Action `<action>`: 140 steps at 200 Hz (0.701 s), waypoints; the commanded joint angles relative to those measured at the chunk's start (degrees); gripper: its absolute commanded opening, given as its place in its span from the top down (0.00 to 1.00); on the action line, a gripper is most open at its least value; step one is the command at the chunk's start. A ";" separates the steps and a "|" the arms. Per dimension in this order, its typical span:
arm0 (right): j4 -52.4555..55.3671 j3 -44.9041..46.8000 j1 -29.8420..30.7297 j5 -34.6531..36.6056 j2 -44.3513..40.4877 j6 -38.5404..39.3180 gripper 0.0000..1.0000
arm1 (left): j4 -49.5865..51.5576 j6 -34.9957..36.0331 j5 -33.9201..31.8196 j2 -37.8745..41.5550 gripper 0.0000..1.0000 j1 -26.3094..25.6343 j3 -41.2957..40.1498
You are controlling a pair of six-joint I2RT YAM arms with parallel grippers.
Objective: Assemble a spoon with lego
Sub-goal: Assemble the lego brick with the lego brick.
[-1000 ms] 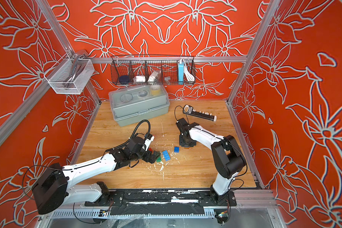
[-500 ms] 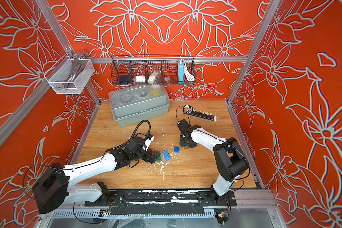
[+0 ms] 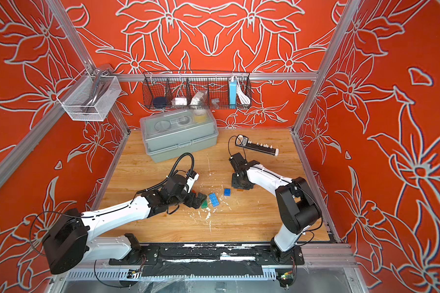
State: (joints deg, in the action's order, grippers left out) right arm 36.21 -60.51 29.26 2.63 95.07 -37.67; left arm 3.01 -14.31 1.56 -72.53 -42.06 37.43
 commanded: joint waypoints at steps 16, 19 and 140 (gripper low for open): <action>5.09 1.23 -0.49 1.03 1.44 1.91 0.87 | 0.29 0.52 -0.33 1.21 0.02 -0.30 -0.37; 5.32 1.19 -0.45 1.13 1.44 1.87 0.87 | 0.30 0.55 -0.34 1.23 0.02 -0.30 -0.42; 4.08 0.43 -1.72 -3.07 10.86 5.33 0.85 | 0.44 1.08 -0.43 -0.15 0.01 -0.30 0.36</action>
State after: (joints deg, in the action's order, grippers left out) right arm 38.72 -63.46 28.58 2.04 99.46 -34.13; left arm 2.98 -14.09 1.48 -72.49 -42.06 37.43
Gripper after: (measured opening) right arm 0.350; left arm 0.984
